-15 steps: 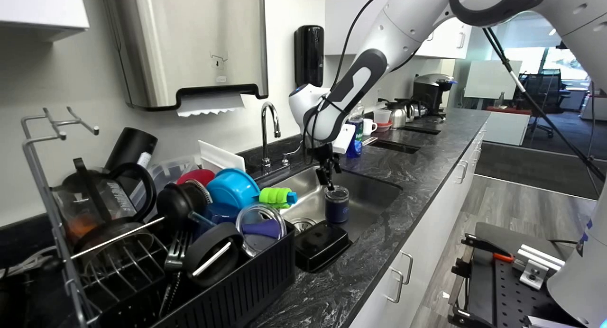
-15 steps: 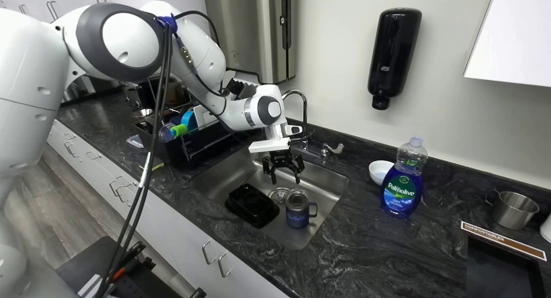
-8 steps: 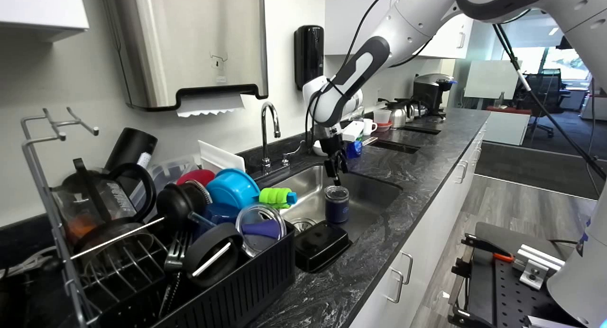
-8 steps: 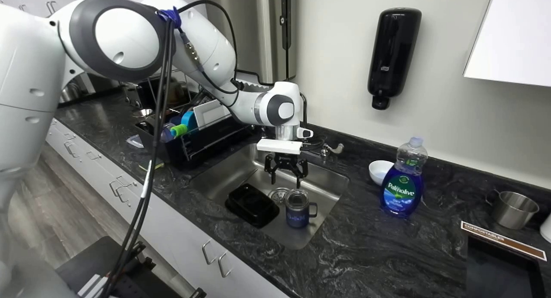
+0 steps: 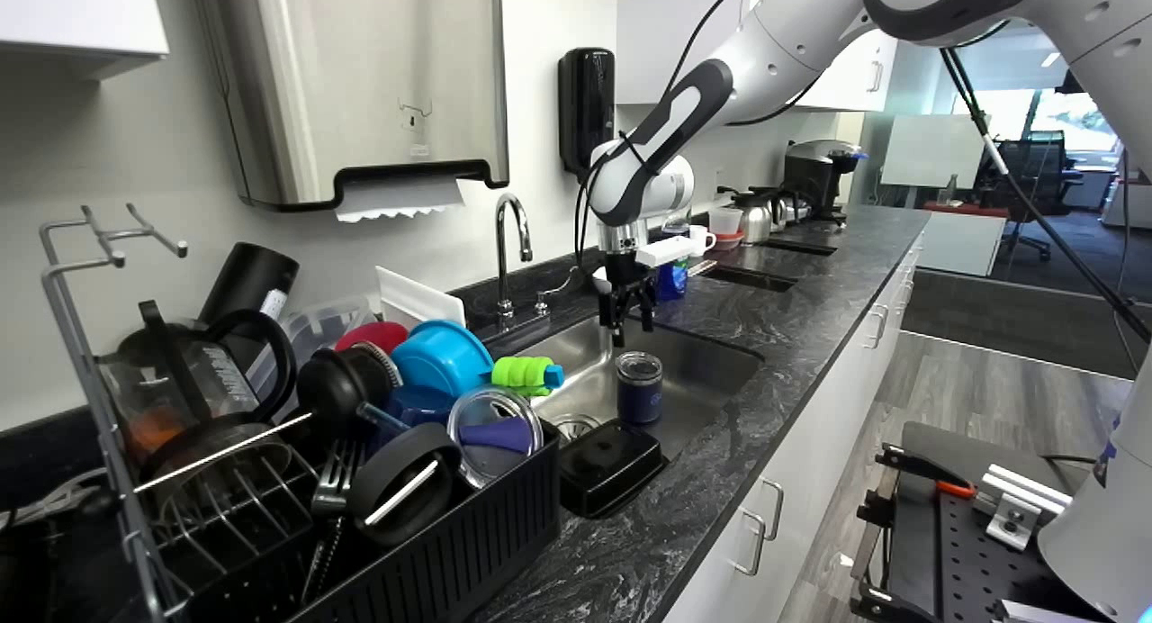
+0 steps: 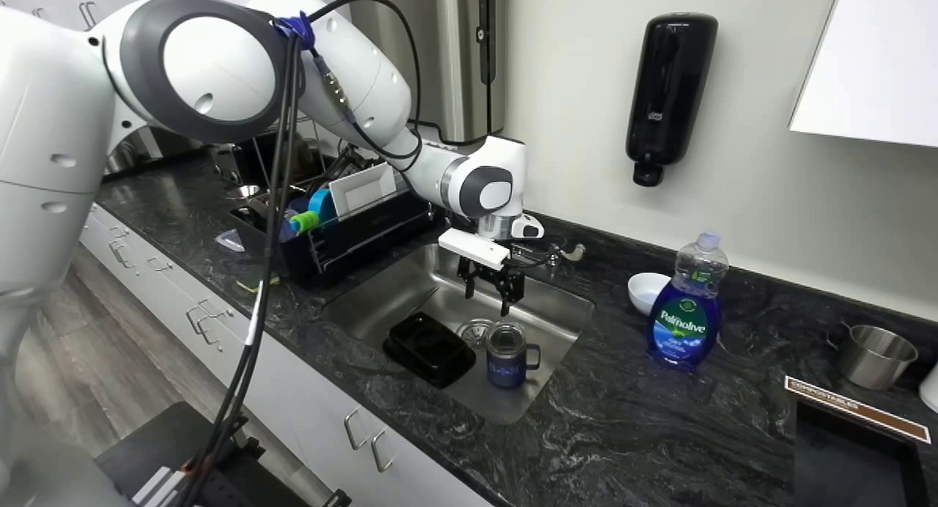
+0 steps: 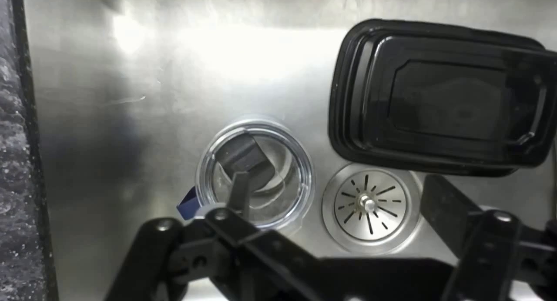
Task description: Place the lid on the dark blue thermos
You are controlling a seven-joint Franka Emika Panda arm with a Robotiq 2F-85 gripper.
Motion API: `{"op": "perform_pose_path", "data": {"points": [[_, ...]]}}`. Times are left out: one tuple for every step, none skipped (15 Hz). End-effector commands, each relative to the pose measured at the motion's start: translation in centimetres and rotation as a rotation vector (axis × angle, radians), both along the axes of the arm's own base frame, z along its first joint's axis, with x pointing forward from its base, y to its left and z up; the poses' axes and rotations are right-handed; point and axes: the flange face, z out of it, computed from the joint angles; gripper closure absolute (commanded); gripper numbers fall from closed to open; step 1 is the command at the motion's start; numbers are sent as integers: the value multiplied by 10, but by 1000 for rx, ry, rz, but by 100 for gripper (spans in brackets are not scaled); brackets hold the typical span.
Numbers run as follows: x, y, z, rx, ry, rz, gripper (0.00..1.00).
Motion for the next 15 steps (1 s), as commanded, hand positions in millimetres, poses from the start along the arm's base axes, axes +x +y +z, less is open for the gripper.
{"op": "perform_pose_path", "data": {"points": [[9, -1, -4, -1, -82, -75, 0], [10, -2, -5, -5, -95, -89, 0], [11, -4, -7, -8, -105, -105, 0], [11, -6, -8, -12, -115, -118, 0], [10, -8, -10, -13, -119, -131, 0], [10, -10, -11, -18, -126, -141, 0], [9, -13, -13, -23, -132, -149, 0], [8, -15, -13, -28, -137, -158, 0], [7, -17, -13, -31, -139, -165, 0], [7, -19, -13, -34, -141, -171, 0], [6, -20, -13, -39, -146, -173, 25], [5, -20, -13, -41, -147, -175, 28], [5, -21, -13, -42, -146, -178, 34], [4, -20, -13, -44, -146, -179, 42], [3, -20, -14, -45, -145, -179, 48]]}}
